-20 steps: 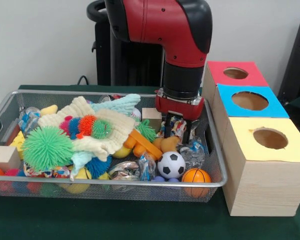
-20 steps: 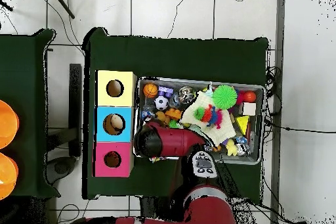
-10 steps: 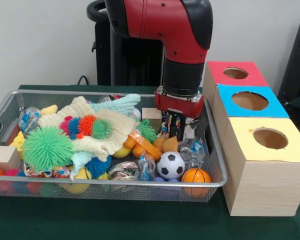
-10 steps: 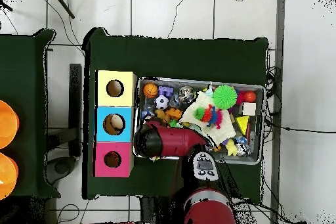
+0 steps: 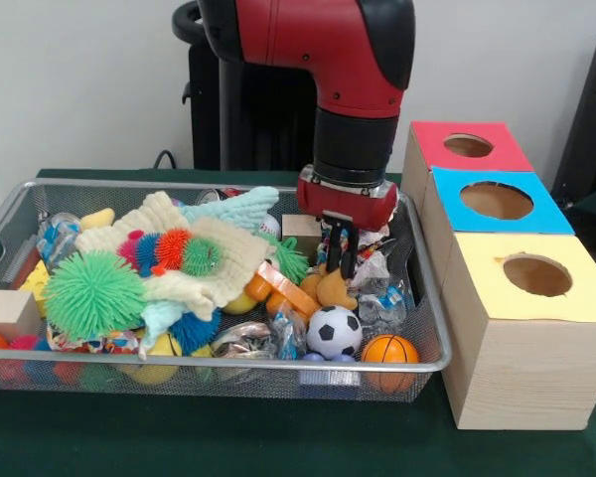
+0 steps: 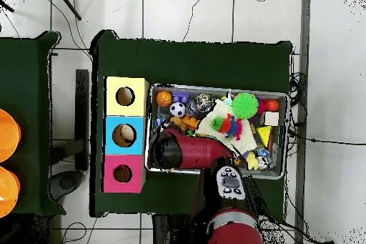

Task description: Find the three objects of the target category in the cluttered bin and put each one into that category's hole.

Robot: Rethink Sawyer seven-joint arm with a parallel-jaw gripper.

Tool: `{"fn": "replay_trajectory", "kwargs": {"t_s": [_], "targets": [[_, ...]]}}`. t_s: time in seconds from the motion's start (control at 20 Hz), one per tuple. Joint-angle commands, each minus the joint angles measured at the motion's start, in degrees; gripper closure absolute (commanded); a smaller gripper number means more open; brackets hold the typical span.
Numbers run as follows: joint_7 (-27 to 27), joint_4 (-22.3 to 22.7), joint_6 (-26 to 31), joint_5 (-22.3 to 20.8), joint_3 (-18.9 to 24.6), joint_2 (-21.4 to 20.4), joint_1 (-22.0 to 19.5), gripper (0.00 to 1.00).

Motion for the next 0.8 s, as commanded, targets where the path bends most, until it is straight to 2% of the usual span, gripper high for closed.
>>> {"fn": "replay_trajectory", "kwargs": {"t_s": [0.05,0.45,0.8], "targets": [[1.47,-6.58,5.96,0.94,3.09,1.83,-3.92,1.0],[2.45,-2.96,10.97,1.16,1.82,-4.29,-2.83,1.0],[3.39,-0.74,13.35,1.1,0.71,-7.94,-1.96,1.0]]}}
